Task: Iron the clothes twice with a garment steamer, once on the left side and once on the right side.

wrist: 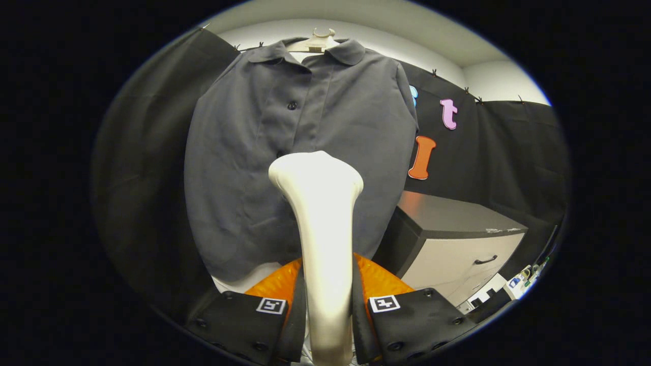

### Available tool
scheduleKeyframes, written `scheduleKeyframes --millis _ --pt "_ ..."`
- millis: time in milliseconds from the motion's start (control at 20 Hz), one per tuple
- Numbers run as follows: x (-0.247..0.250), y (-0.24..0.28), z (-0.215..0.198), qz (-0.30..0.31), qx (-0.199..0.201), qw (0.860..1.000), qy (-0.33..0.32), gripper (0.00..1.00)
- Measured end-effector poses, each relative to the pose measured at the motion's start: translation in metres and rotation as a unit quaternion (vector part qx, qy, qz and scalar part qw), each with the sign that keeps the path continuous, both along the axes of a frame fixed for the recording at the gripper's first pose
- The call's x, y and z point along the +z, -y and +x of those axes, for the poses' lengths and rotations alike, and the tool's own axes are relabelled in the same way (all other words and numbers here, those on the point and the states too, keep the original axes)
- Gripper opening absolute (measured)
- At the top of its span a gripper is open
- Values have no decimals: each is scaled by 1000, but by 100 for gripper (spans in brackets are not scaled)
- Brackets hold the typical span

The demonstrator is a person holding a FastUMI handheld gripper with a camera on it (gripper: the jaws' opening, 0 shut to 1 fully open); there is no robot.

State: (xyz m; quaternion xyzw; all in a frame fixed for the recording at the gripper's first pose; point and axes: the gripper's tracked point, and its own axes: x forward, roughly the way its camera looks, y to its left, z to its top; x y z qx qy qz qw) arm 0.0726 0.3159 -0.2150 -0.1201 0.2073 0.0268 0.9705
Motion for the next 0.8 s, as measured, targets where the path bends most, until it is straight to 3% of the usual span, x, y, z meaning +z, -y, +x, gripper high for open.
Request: scheduleKeyframes --millis 800 --pt "130 -96 85 73 90 986 123 45"
